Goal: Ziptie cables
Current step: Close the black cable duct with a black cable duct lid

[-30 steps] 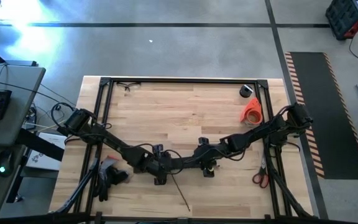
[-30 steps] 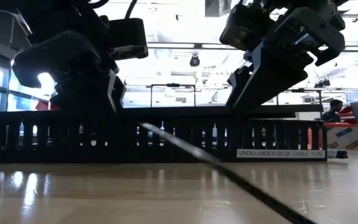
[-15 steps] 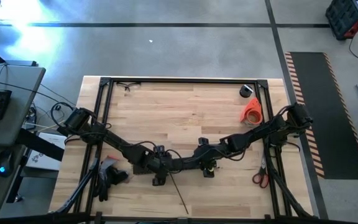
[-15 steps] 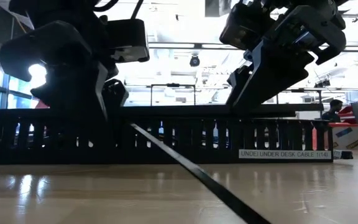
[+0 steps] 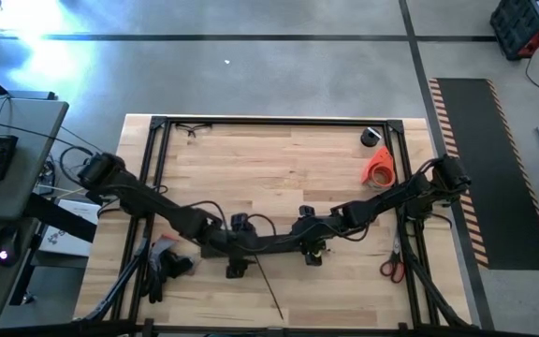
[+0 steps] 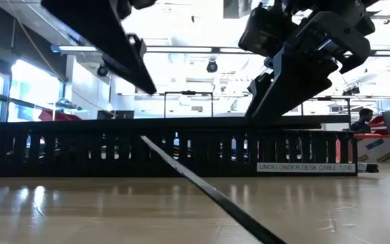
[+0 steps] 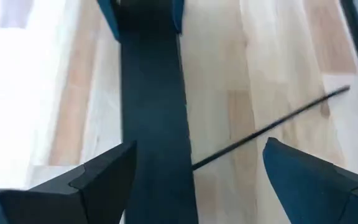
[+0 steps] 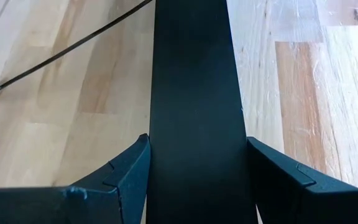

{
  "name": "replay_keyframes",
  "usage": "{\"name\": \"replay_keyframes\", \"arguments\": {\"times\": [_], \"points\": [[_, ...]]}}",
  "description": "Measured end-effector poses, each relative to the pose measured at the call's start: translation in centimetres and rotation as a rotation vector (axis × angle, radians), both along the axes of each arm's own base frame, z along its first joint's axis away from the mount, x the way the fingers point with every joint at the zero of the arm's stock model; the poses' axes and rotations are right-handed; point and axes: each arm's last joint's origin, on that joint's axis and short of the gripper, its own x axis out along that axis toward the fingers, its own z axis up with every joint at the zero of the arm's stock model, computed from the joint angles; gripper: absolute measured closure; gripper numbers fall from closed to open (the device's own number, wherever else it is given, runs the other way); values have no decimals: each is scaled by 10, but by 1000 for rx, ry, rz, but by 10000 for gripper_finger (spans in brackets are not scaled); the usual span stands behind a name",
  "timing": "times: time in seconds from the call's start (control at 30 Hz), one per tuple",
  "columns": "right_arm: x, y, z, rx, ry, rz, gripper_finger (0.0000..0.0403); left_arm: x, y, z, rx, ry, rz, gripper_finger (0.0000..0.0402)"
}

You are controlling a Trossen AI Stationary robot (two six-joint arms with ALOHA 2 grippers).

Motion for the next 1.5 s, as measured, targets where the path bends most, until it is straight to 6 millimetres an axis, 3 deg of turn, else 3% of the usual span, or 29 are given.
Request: {"name": "replay_keyframes", "arguments": {"times": [0.1,0.2,0.5,0.63,0.9,1.03,1.3,1.5], "points": [[0,0,0,0,0,0,198,-1,3,9,-7,-46,15,96],[0,0,0,0,0,1,198,-1,5,0,-12,-56,19,135],[0,0,0,3,2,7,198,-1,10,-41,-18,-32,59,333],[-1,0,-1,4,11,5,198,-1,10,-51,2,-25,75,392],[-2,0,-2,12,28,-7,198,-9,14,-72,-44,-76,113,396],[-2,0,-2,13,29,-12,199,-9,17,-70,-46,-85,127,400],[-1,0,-2,3,19,-25,199,20,25,-48,-81,-267,61,402],[-2,-1,-2,0,24,-23,199,39,35,-73,-141,-326,28,401]]}}
